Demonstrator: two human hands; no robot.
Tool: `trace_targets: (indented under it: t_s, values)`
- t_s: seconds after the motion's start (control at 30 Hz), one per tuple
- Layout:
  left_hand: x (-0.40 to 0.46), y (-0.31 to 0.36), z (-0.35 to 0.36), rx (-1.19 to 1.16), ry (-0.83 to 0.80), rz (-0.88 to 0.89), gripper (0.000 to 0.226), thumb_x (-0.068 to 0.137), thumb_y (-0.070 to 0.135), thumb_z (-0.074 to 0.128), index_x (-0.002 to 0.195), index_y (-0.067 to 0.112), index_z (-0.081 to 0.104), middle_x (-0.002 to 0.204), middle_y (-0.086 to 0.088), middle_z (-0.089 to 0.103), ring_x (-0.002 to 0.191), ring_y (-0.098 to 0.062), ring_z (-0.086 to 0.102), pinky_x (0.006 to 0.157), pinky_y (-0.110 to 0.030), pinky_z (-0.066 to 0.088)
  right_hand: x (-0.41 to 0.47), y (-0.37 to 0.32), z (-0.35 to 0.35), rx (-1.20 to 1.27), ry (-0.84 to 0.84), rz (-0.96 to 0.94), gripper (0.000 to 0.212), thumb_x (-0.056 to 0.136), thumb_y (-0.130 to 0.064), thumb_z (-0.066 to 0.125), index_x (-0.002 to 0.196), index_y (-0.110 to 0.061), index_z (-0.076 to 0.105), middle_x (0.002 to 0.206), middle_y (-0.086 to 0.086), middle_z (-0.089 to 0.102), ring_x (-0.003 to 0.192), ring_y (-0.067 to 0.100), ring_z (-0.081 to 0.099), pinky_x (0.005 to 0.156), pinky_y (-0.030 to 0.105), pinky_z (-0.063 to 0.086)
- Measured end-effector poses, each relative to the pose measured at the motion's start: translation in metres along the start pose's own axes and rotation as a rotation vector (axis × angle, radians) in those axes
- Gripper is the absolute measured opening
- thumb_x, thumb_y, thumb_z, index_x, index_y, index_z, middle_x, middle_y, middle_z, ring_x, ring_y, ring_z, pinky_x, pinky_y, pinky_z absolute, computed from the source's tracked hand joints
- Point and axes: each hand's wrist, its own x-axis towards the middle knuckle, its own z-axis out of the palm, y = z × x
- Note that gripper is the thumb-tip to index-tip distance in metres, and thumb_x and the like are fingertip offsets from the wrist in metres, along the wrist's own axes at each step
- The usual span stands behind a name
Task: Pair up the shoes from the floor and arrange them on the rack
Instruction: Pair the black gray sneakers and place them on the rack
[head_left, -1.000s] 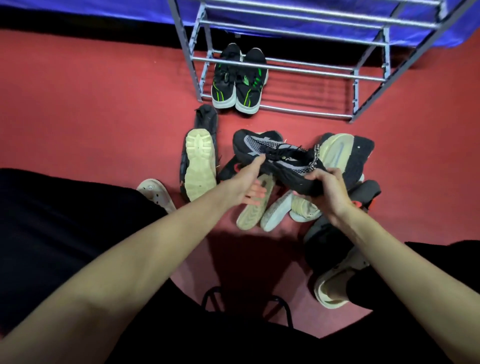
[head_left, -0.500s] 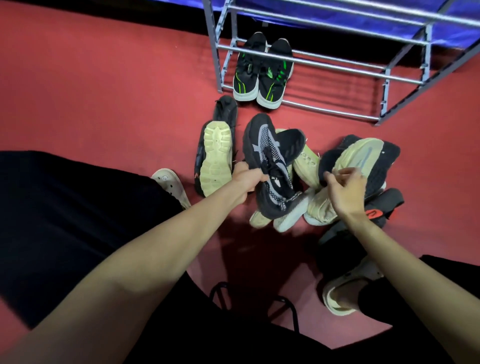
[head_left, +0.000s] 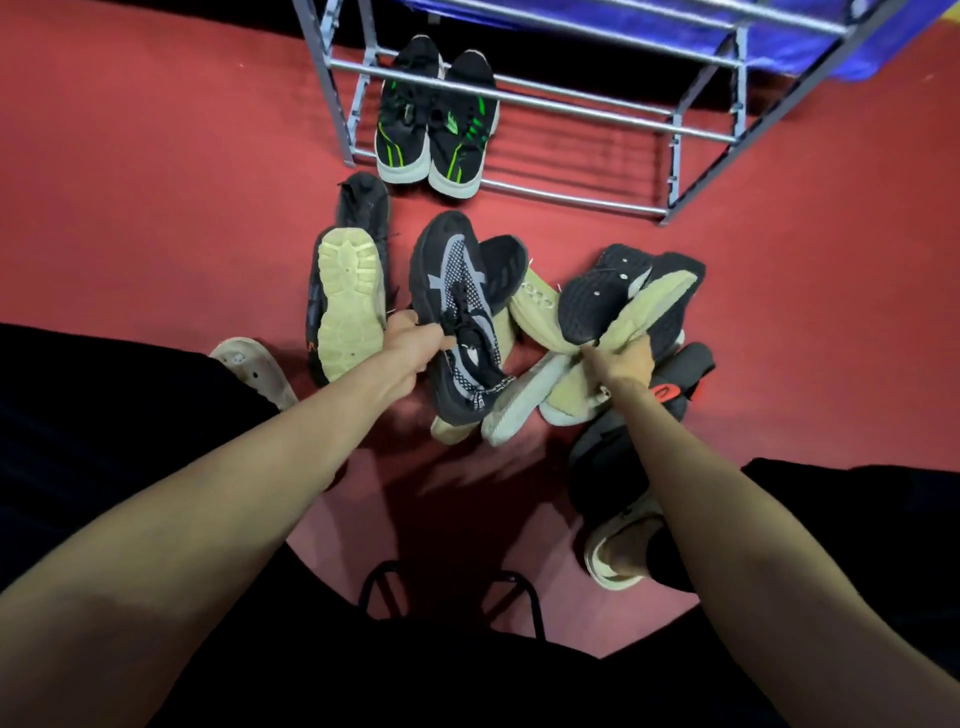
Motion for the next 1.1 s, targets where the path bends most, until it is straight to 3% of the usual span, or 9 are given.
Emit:
trace_targets:
  t_s: [0.1,0.2,0.27,0.4,0.47,0.57,0.8,0.97,1.1]
  values:
    - [0.002,0.001,0.000,-0.001,-0.009,0.001,0.031,0.082,-0.005,0.058,0.072,0.021,0.045,0.076,0.003,0.059,0.071,-0.012,0.054,0.052,-0.021,0.038,0.004,0.011,-0.017,0.196,0.042,0.013,0.042,0.076,-0.019,0.064,0.116,-0.007,0.060,0.116,0.012,0.066,0.109,0.030,0.062,0.091,0.035,0.050]
    - [0.001,0.006,0.002,-0.003,-0.020,0.034,0.027,0.079,-0.006,0.058,0.077,0.019,0.047,0.083,0.001,0.062,0.071,-0.012,0.056,0.046,-0.016,0.039,-0.009,0.017,-0.027,0.382,0.124,-0.018,0.039,0.076,-0.018,0.060,0.113,-0.009,0.060,0.106,0.007,0.065,0.097,0.024,0.061,0.084,0.032,0.049]
    - [-0.003,0.010,0.004,-0.010,-0.027,0.037,0.028,0.077,-0.006,0.057,0.084,0.020,0.048,0.080,0.002,0.059,0.063,-0.010,0.052,0.043,-0.016,0.037,-0.022,0.015,-0.026,0.352,0.164,-0.124,0.042,0.072,-0.027,0.060,0.110,-0.010,0.058,0.099,0.002,0.061,0.092,0.021,0.058,0.081,0.029,0.045]
    - [-0.009,0.014,0.002,-0.014,0.014,0.030,0.027,0.074,-0.008,0.052,0.068,0.015,0.040,0.060,0.001,0.043,0.048,-0.012,0.035,0.029,-0.008,0.023,-0.040,0.004,-0.007,0.122,0.115,-0.360,0.049,0.071,-0.025,0.068,0.116,-0.010,0.055,0.114,0.007,0.053,0.096,0.018,0.054,0.086,0.026,0.043]
    - [-0.013,0.012,-0.004,-0.028,0.037,0.024,0.018,0.073,-0.008,0.048,0.076,0.010,0.046,0.062,0.000,0.045,0.051,-0.014,0.037,0.032,-0.009,0.027,-0.050,-0.004,0.004,0.101,0.120,-0.423,0.053,0.071,-0.020,0.068,0.121,-0.009,0.053,0.115,0.009,0.048,0.098,0.022,0.056,0.083,0.027,0.041]
    - [-0.015,0.007,-0.014,-0.083,0.053,0.024,0.026,0.070,-0.009,0.045,0.088,0.009,0.051,0.076,-0.002,0.057,0.062,-0.017,0.049,0.048,-0.020,0.039,-0.062,-0.009,0.017,0.057,0.119,-0.539,0.062,0.070,-0.025,0.065,0.129,-0.013,0.050,0.111,0.008,0.044,0.093,0.021,0.055,0.082,0.031,0.046]
    - [-0.014,0.001,-0.027,-0.103,0.097,0.035,0.032,0.071,-0.013,0.039,0.094,0.005,0.052,0.082,0.000,0.059,0.068,-0.016,0.052,0.053,-0.024,0.039,-0.055,-0.024,0.047,-0.102,-0.263,-0.702,0.067,0.079,-0.026,0.072,0.138,-0.012,0.045,0.110,0.007,0.043,0.099,0.011,0.039,0.091,0.015,0.030]
    - [-0.011,-0.003,-0.028,-0.072,0.122,0.031,0.026,0.068,-0.011,0.041,0.083,0.006,0.053,0.082,-0.002,0.060,0.068,-0.018,0.051,0.055,-0.026,0.038,-0.062,-0.019,0.055,-0.027,-0.282,-0.656,0.056,0.085,-0.025,0.069,0.134,-0.007,0.049,0.110,0.007,0.048,0.100,0.012,0.045,0.094,0.016,0.033]
    - [-0.015,-0.005,-0.021,-0.082,0.209,0.078,0.022,0.066,-0.009,0.041,0.061,0.011,0.045,0.071,-0.001,0.055,0.064,-0.018,0.047,0.053,-0.026,0.037,-0.057,0.000,0.027,0.023,-0.234,-0.710,0.039,0.089,-0.017,0.058,0.127,-0.008,0.059,0.123,0.007,0.064,0.112,0.016,0.058,0.100,0.029,0.045]
